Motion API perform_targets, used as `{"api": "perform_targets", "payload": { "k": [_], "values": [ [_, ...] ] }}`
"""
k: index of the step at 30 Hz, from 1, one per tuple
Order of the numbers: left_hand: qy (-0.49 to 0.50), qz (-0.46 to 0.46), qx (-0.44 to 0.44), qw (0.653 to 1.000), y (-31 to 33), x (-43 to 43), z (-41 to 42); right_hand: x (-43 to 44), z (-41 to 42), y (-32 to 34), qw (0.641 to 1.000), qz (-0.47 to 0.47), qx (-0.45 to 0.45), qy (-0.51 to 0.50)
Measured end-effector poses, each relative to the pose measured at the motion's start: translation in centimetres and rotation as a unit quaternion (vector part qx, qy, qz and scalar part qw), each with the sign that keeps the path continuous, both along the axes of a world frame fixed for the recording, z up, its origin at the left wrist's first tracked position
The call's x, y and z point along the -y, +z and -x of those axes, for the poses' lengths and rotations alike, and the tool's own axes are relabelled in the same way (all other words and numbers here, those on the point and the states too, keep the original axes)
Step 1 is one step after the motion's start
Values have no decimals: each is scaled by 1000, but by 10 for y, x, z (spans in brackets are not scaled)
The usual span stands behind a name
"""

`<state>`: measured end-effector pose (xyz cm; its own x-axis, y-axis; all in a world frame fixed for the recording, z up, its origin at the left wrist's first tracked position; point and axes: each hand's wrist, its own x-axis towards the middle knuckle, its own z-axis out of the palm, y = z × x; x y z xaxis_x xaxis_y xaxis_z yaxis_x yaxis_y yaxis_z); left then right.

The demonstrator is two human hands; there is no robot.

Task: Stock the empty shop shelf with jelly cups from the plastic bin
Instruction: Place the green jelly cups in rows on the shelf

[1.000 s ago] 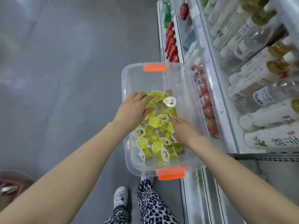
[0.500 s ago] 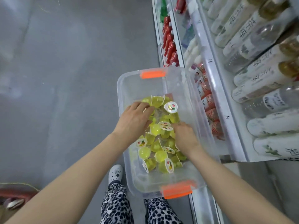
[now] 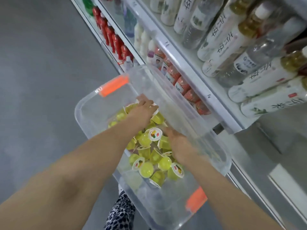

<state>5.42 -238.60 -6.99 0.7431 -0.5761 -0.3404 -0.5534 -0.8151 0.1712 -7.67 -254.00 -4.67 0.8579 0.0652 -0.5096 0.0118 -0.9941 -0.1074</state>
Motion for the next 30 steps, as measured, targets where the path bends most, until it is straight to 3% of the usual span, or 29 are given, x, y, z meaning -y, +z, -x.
{"api": "perform_targets", "payload": {
  "k": [3, 8, 14, 20, 30],
  "values": [
    [7, -2, 4, 1000, -10, 2, -6, -9, -4, -2, 998, 41, -11, 40],
    [13, -17, -41, 999, -3, 3, -17, -16, -7, -4, 1000, -20, -14, -8],
    [83, 81, -38, 993, 18, -7, -13, -3, 10, 8, 988, -107, 24, -106],
    [106, 216, -54, 969, 67, -21, 14, 5, 34, 52, 941, -227, 138, -208],
    [57, 343, -76, 935, 153, -24, 67, 21, 87, 140, 855, -245, 335, -312]
  ]
}}
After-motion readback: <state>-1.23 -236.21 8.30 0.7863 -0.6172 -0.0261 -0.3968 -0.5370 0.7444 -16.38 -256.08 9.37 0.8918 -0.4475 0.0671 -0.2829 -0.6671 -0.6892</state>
